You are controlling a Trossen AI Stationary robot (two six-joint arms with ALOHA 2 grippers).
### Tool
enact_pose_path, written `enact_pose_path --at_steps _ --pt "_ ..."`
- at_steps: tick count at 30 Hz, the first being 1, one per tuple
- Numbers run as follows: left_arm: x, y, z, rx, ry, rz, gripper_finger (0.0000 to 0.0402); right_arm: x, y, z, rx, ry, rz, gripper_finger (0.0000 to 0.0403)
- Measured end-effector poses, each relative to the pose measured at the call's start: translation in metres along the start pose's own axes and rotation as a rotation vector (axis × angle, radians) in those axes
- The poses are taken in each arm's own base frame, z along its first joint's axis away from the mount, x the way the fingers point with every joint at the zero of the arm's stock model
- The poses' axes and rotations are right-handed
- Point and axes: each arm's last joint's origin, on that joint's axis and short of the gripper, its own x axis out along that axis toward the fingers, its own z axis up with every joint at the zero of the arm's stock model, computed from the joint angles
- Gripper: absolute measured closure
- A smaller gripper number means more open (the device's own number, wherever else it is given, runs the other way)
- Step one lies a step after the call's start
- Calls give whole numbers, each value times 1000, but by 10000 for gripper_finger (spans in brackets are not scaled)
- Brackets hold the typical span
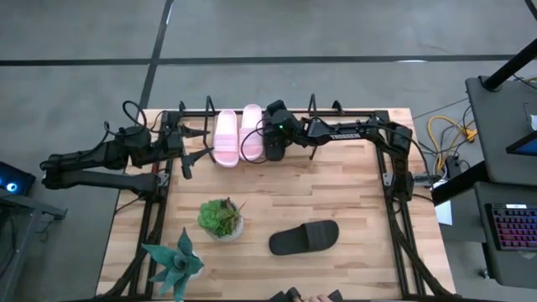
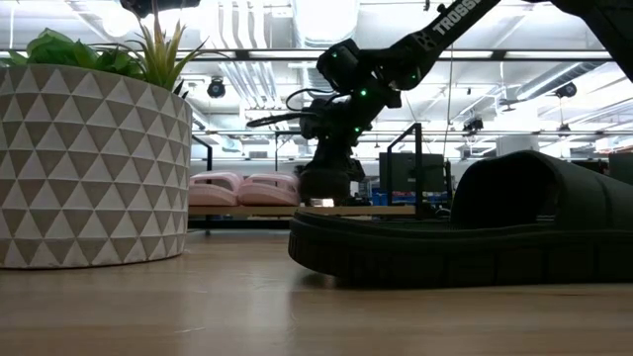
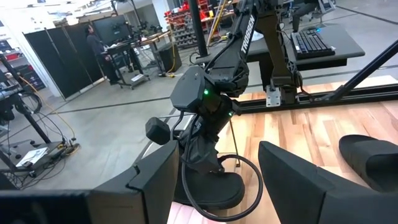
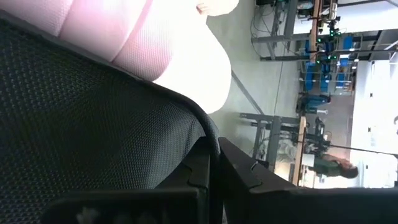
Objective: Pick and place slides into the shelf
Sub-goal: Put the top black slide on the shelf
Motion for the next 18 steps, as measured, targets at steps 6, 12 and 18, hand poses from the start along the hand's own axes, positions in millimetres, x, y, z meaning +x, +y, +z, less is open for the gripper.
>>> enact_pose_path --at_steps 6,12,18 --pt "0 0 0 0 0 0 195 0 0 0 6 -3 0 394" --pt "0 0 -1 1 3 0 195 0 0 0 39 -4 0 378" --pt "0 0 -1 1 3 -1 195 0 1 0 62 -3 3 339"
